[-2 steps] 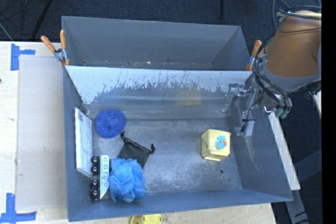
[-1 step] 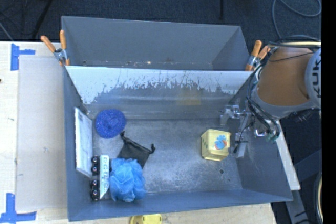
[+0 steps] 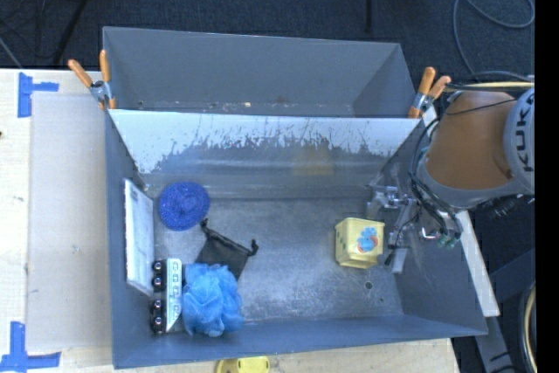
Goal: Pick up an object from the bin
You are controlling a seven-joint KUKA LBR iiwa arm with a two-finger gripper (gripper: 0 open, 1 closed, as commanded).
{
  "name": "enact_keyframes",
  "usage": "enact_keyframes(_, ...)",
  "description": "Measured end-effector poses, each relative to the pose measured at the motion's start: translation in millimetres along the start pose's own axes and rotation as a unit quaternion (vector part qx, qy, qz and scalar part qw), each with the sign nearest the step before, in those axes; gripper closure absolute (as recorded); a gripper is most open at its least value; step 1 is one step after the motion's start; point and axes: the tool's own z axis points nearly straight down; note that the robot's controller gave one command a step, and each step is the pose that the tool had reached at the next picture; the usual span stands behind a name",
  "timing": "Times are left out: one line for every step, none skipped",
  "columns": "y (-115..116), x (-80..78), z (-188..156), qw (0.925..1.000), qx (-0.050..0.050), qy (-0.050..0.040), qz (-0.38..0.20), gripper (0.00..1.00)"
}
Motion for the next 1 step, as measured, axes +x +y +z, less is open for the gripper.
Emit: enact_keyframes(-2.4,1.8,3.1,0.9997,0.0,-0.0017,0.026,0.0)
